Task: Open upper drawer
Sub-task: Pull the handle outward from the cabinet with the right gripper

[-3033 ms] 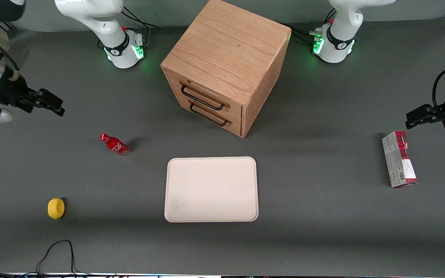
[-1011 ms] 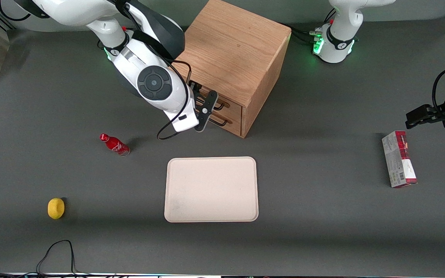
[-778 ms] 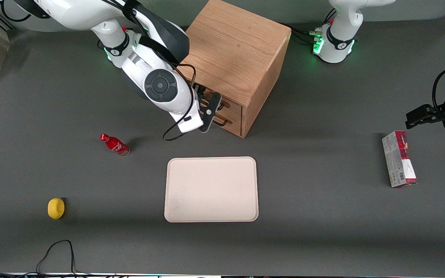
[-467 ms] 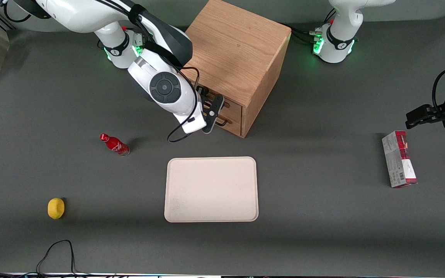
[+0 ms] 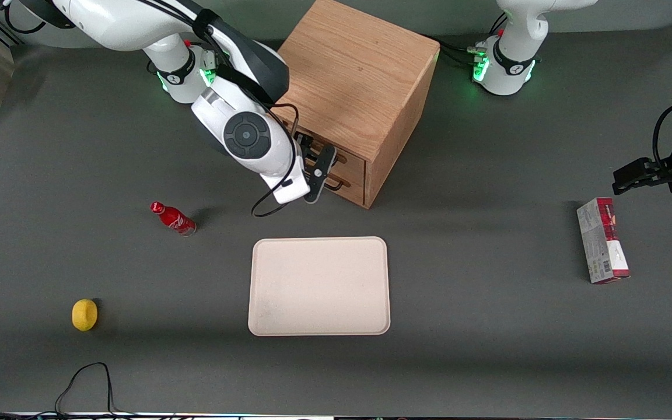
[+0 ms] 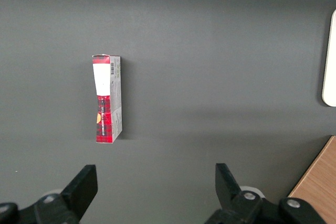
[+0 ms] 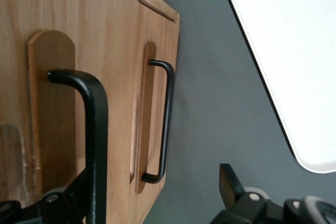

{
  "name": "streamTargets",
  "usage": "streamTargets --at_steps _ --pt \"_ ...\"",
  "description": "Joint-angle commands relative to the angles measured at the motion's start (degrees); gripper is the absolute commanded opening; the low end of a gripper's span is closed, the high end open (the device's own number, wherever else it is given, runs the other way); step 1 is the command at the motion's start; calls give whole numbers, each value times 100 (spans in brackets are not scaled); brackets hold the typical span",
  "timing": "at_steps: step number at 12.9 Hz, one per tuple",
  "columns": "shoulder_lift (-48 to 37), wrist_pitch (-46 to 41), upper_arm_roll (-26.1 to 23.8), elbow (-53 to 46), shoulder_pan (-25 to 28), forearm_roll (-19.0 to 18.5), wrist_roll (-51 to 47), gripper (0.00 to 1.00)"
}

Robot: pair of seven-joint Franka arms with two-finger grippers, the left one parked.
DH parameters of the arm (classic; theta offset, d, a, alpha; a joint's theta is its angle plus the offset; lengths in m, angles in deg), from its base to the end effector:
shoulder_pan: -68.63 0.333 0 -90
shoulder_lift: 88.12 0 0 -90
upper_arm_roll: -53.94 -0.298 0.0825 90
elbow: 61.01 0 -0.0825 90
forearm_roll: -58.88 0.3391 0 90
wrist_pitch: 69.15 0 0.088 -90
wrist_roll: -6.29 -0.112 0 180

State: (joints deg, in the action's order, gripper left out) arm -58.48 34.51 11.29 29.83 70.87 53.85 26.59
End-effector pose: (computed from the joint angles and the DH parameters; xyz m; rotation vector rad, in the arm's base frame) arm 0.4728 0.3745 0.3851 -2.4543 -1.5491 0.3057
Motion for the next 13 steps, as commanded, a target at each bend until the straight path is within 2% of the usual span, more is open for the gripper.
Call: streamTargets --at_steps 1,3,11,13 --pt "-64 31 275 -232 -39 -146 246 100" --pt "-38 31 450 -329 -48 -384 263 100" --pt "-29 23 1338 -751 -92 -332 1220 100" --pt "-20 22 1391 -813 -136 -323 1239 100"
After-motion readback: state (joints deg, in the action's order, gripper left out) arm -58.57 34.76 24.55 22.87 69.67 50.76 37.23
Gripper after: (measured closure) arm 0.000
